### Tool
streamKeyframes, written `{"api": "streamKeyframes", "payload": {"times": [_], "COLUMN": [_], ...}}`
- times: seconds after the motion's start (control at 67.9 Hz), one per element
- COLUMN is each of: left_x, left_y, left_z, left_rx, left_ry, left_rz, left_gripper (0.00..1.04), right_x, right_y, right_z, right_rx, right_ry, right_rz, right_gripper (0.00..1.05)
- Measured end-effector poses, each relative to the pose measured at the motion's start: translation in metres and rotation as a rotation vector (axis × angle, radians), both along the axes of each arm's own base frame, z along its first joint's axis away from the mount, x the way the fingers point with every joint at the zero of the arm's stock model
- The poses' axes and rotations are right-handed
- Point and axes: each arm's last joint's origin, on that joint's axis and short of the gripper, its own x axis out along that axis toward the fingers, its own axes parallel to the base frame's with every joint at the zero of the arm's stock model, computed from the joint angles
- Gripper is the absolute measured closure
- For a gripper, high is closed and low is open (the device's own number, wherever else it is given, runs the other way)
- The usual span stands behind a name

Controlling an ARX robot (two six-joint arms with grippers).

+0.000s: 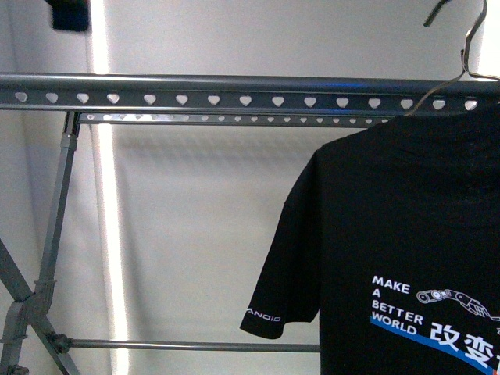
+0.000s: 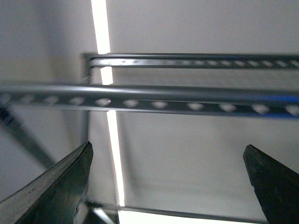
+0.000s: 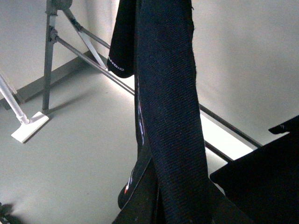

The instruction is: Hang clothes on hanger

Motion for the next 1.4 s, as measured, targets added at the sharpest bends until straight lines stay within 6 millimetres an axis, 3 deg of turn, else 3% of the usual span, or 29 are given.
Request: {"api": "streamKeyframes", "payload": {"times": [0.088,0.206,0.353,0.501,0.663,1.045,1.134,1.222,1.355,1.399], "left_x": [-0.016,-0.037,-0.073,-0.103,-0.127,-0.163,-0.169,-0.176,-0.182,-0.184], "left_y": [0.014,0.011,0.0,0.007,0.019,0.021,0.021,0.021,0.021,0.021], "left_z": [0.007,-0.01,-0.061,-0.111,-0.152,-0.196,-0.203,-0.209,-0.215,-0.216], "left_rx": [-0.203,-0.356,-0.141,-0.061,-0.05,-0.043,-0.043,-0.043,-0.043,-0.043], "left_ry": [0.019,0.015,0.16,0.174,0.191,0.191,0.188,0.189,0.19,0.189], "left_rz": [0.134,-0.011,-0.199,-0.184,-0.185,-0.18,-0.181,-0.18,-0.18,-0.18], "left_gripper": [0.07,0.07,0.36,0.68,1.02,1.01,1.01,1.01,1.01,1.01], "right_x": [0.004,0.027,0.054,0.079,0.087,0.108,0.11,0.098,0.06,0.039], "right_y": [0.0,-0.004,-0.009,-0.008,0.007,-0.001,0.001,0.01,0.023,0.028], "right_z": [-0.002,-0.006,-0.007,0.009,0.03,0.002,-0.006,-0.005,0.016,0.024], "right_rx": [-0.003,-0.013,0.009,0.018,0.031,-0.017,0.036,0.152,0.266,0.296], "right_ry": [0.026,0.045,0.056,0.019,-0.027,0.051,0.021,-0.057,-0.207,-0.278], "right_rz": [-0.057,-0.153,-0.221,-0.294,-0.273,-0.395,-0.388,-0.359,-0.354,-0.358], "right_gripper": [0.95,0.95,0.95,0.95,0.98,0.98,0.81,0.6,0.37,0.28]}}
